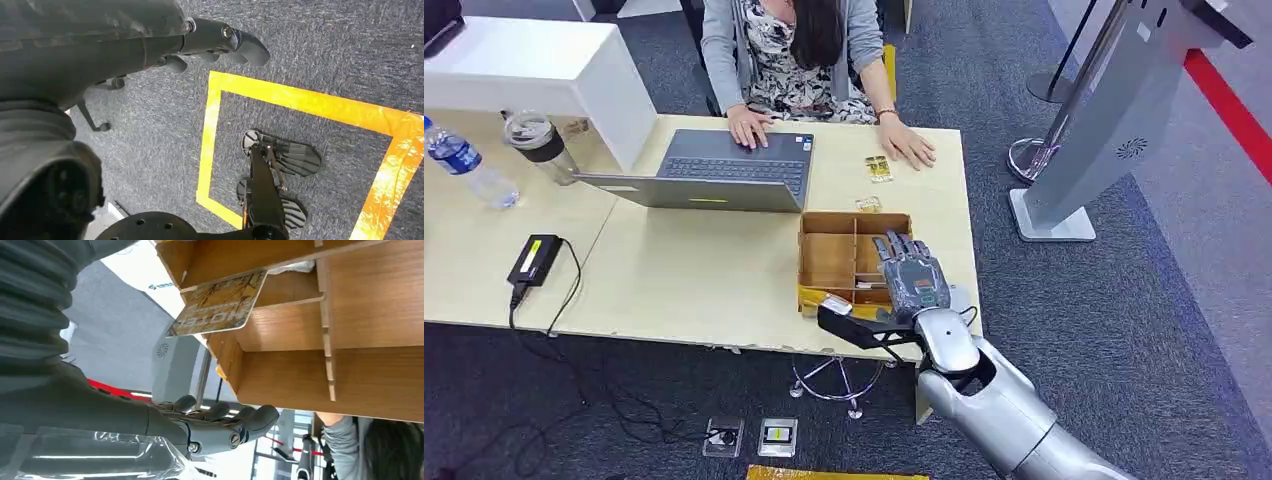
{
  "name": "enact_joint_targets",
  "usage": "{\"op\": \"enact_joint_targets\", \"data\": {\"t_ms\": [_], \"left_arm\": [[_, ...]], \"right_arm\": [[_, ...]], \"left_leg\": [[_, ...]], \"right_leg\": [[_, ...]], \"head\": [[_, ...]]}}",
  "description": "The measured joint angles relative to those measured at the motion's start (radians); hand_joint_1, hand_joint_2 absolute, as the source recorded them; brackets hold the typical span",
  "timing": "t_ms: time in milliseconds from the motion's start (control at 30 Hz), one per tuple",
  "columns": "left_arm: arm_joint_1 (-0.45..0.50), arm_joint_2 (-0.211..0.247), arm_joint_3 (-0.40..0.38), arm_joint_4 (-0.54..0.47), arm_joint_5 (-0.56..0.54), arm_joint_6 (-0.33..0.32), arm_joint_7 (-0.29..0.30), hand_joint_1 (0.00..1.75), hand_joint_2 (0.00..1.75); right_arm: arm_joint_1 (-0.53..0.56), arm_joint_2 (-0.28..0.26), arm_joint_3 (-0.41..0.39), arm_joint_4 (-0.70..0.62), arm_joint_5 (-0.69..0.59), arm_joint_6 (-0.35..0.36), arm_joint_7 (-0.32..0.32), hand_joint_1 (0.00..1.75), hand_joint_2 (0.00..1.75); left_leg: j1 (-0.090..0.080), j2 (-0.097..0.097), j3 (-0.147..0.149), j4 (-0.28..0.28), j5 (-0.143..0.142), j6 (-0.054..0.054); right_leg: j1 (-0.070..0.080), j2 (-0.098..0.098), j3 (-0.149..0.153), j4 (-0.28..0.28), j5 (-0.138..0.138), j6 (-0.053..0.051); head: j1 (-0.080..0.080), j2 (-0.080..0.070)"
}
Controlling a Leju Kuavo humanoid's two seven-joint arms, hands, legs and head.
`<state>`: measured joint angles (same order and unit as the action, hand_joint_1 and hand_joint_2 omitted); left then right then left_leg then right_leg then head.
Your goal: Pass the card to the sensor for recognition and then transmit it.
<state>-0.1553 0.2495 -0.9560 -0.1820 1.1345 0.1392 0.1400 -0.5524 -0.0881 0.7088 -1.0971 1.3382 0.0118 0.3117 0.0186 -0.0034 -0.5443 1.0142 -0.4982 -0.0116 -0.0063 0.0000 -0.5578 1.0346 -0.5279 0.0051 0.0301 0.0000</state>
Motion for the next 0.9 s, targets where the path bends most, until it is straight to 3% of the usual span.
{"op": "enact_joint_targets", "data": {"t_ms": [900], "left_arm": [[0.000, 0.000, 0.000, 0.000, -0.012, -0.014, 0.000, 0.00, 0.00]], "right_arm": [[0.010, 0.001, -0.024, 0.013, -0.002, 0.016, -0.007, 0.00, 1.75]], "left_leg": [[0.000, 0.000, 0.000, 0.000, 0.000, 0.000]], "right_leg": [[0.000, 0.000, 0.000, 0.000, 0.000, 0.000]], "head": [[0.000, 0.000]]}}
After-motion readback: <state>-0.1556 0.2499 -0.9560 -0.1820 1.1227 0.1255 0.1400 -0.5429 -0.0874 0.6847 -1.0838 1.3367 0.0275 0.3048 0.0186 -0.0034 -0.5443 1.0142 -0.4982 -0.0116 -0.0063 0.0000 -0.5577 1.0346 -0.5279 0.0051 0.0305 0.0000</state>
